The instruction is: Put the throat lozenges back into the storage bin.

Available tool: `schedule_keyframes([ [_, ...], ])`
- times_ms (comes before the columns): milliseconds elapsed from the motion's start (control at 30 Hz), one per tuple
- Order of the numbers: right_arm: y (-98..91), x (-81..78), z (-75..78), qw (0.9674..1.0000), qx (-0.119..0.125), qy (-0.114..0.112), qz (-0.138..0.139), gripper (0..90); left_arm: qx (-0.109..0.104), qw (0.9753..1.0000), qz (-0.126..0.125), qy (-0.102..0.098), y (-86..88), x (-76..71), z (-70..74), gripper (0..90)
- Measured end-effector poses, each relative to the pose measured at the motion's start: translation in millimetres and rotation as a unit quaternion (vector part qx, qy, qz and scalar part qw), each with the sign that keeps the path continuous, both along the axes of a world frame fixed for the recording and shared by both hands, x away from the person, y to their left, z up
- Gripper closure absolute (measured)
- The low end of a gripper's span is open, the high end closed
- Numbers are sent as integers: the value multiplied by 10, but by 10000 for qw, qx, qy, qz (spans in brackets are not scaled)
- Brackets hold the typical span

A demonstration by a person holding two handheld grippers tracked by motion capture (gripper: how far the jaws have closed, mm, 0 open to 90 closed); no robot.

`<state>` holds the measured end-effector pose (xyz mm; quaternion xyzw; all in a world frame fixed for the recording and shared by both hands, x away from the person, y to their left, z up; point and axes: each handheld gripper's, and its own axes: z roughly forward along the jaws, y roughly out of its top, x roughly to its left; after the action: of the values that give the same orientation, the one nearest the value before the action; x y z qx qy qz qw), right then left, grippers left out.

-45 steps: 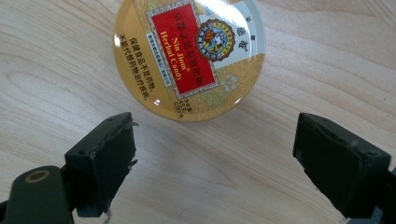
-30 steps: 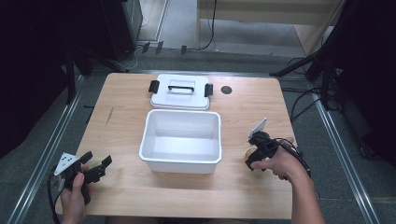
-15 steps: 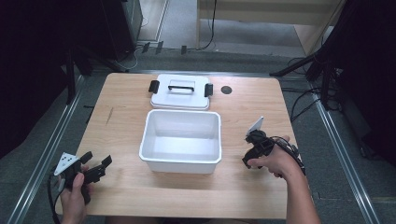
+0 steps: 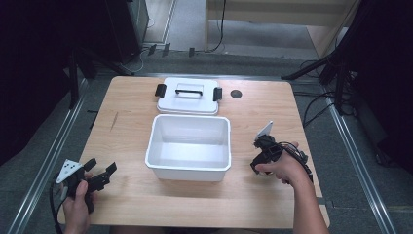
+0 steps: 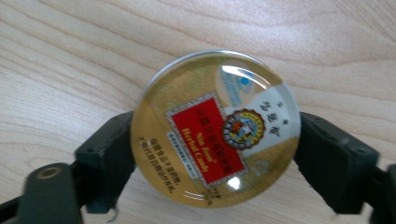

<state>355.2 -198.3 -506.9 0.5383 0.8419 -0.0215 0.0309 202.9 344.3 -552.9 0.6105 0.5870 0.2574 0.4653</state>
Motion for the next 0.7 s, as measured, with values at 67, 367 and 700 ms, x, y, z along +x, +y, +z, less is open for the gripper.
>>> schedule_keyframes([
  [67,-5,-2,8,10000,56,-34,6,205,1,10000,5,-6,-1,0,-1,145],
  [367,-13,-14,149,9999,87,-130,21,207,14,10000,2,-1,-1,1,0,145],
  [700,31,-28,350,9997,52,-174,185,208,6,10000,2,0,0,1,0,145],
])
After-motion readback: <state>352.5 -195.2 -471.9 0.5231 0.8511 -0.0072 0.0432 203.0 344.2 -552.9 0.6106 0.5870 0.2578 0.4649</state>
